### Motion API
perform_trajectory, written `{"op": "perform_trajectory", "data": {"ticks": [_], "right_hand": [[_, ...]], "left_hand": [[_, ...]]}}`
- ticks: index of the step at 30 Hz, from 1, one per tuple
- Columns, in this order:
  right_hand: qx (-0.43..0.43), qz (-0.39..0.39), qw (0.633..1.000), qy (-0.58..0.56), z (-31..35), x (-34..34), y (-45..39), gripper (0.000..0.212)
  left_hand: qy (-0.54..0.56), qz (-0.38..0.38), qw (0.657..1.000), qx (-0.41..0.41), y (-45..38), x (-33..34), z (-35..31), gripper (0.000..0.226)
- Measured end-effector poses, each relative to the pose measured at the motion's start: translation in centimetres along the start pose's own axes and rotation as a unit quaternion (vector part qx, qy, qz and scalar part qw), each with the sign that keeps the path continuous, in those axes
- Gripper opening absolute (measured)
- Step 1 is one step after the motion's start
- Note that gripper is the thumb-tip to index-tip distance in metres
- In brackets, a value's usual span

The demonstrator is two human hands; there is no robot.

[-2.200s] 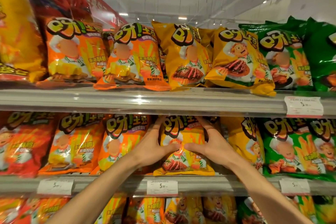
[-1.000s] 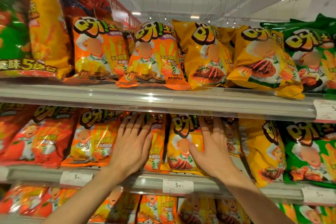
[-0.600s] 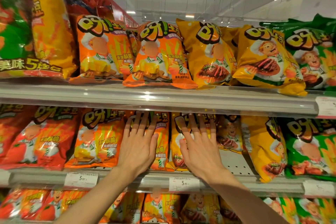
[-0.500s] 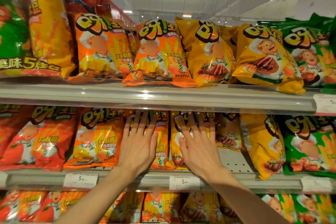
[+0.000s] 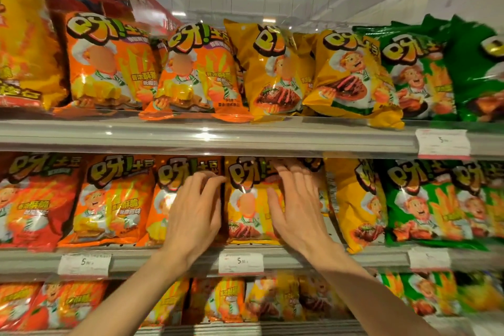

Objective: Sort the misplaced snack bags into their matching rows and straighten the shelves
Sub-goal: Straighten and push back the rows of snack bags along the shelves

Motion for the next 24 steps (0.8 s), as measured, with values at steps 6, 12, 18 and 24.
{"op": "perform_trajectory", "data": {"ticks": [6,12,18,24], "right_hand": [[-0.051,-0.103,0.992,0.044,-7.1,-7.8,2.0,0.026],[0.057,-0.008,0.998,0.002,-14.9,-11.6,4.2,0.027],[0.133,0.166,0.976,-0.042,-17.7,-11.5,5.0,0.053],[0.126,0.17,0.969,-0.127,-17.6,-11.6,4.8,0.061]], "left_hand": [[0.169,0.041,0.981,-0.081,0.4,4.6,-9.4,0.016],[0.231,0.166,0.948,-0.145,0.3,9.5,-18.2,0.048],[0.189,0.241,0.932,-0.194,-0.2,12.3,-22.0,0.09],[0.253,0.208,0.913,-0.244,-1.0,12.8,-21.3,0.071]]}}
Point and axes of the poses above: each hand's wrist, its own y-axis away from the middle knuckle, its own x-axis out of the palm, z = x × y, the point moved 3 cm from there along -y, towards the middle knuckle, and after that the axes turned 11 degrees about -x, right-handed, at the moved point
